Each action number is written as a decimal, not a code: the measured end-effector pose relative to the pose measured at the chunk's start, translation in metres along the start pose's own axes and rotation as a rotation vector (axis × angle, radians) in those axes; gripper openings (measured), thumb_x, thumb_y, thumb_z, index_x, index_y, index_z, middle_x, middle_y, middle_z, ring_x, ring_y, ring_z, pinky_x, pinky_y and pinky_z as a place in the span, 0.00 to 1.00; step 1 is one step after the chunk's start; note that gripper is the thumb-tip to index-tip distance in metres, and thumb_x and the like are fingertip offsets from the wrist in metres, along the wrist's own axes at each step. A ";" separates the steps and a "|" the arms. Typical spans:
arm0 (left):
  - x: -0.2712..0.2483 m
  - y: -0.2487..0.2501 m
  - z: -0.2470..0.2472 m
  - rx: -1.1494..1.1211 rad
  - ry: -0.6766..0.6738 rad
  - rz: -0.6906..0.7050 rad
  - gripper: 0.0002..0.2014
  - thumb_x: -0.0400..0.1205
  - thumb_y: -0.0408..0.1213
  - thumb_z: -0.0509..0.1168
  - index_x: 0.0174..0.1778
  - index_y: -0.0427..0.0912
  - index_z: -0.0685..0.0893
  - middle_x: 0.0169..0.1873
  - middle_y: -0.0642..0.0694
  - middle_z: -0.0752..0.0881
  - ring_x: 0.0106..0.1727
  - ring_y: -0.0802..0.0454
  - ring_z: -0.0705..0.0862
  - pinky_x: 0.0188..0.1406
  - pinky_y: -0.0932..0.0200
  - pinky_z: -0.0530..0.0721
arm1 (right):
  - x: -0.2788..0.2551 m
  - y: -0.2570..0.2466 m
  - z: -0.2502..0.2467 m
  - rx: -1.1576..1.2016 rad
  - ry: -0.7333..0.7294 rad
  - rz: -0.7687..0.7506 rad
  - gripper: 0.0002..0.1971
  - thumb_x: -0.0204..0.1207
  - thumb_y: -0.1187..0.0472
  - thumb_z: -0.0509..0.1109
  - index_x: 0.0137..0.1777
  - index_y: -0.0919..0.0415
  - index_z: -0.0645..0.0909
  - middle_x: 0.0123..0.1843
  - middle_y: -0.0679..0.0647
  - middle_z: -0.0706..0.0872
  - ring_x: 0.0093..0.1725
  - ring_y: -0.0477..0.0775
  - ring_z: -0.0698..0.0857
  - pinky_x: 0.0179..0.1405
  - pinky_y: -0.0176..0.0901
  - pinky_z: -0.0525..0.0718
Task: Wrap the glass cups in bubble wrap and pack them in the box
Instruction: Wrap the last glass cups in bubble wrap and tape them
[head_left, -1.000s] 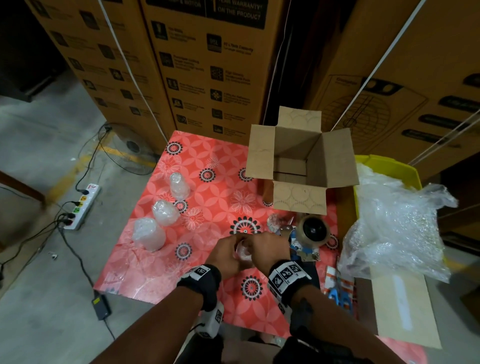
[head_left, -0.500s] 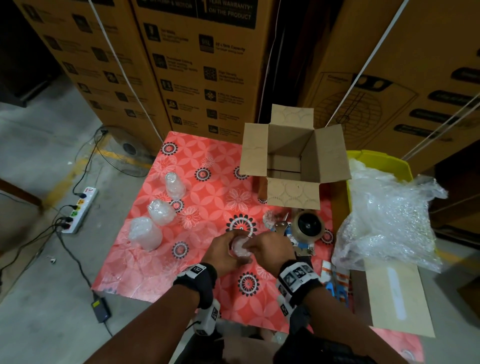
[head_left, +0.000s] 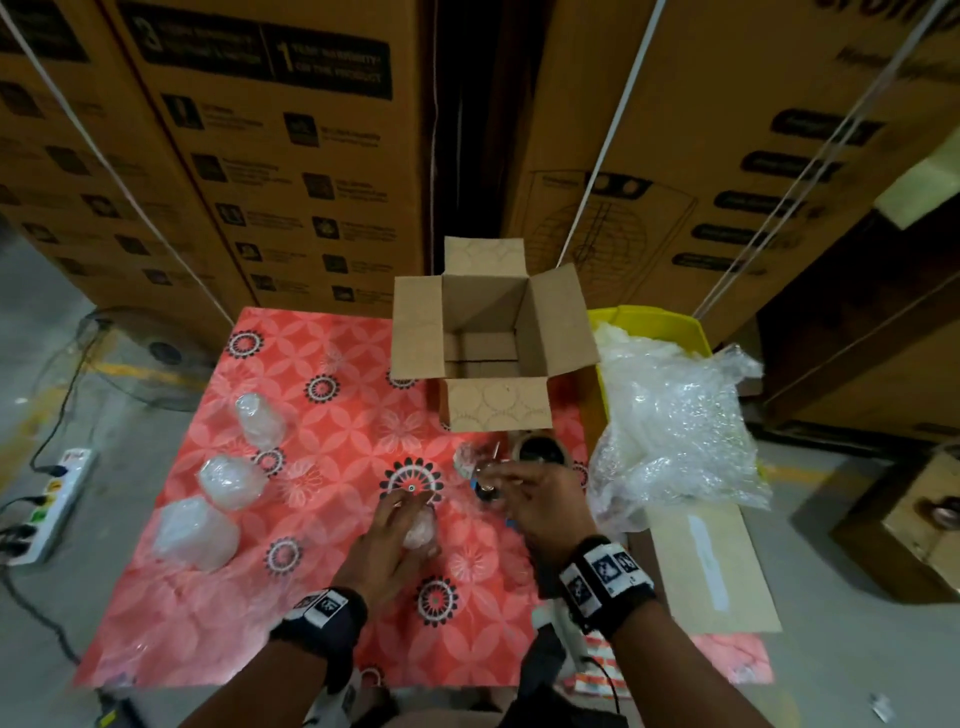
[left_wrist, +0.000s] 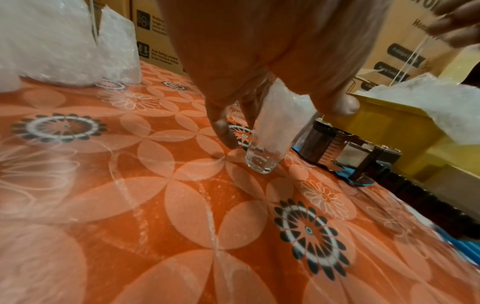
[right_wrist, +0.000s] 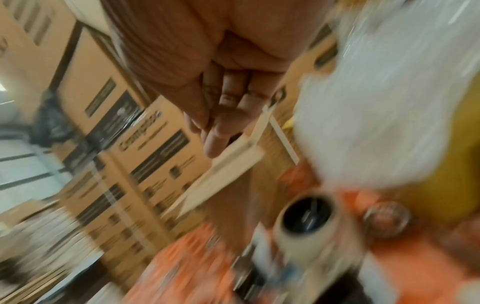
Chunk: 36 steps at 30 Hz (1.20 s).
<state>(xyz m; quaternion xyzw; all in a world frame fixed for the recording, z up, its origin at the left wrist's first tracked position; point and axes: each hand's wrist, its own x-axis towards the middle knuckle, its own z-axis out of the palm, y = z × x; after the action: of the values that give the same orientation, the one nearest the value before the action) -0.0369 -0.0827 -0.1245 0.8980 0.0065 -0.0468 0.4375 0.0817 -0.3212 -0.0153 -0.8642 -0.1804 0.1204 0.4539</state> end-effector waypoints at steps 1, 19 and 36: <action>0.001 0.000 0.000 -0.016 -0.002 0.019 0.35 0.87 0.51 0.67 0.84 0.84 0.58 0.86 0.56 0.61 0.77 0.47 0.80 0.73 0.52 0.85 | -0.002 0.002 -0.020 -0.011 0.106 -0.015 0.13 0.83 0.68 0.73 0.55 0.50 0.95 0.50 0.45 0.96 0.41 0.42 0.94 0.47 0.50 0.95; 0.043 0.105 0.016 0.139 0.243 0.088 0.26 0.76 0.65 0.72 0.69 0.64 0.82 0.78 0.51 0.63 0.79 0.49 0.67 0.77 0.41 0.66 | 0.003 0.084 -0.174 -0.412 0.531 0.065 0.10 0.72 0.46 0.87 0.45 0.50 0.94 0.50 0.49 0.94 0.56 0.59 0.86 0.54 0.51 0.86; 0.137 0.218 0.084 0.127 0.049 0.205 0.21 0.77 0.48 0.83 0.65 0.54 0.90 0.72 0.56 0.64 0.69 0.57 0.70 0.72 0.61 0.78 | 0.052 0.105 -0.196 0.117 0.466 0.120 0.06 0.89 0.56 0.68 0.49 0.50 0.82 0.43 0.45 0.92 0.49 0.47 0.90 0.55 0.52 0.86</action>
<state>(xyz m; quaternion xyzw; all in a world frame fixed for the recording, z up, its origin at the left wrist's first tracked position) 0.1047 -0.2870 -0.0170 0.9207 -0.0778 0.0197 0.3820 0.2228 -0.5001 0.0049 -0.8500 -0.0121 -0.0453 0.5247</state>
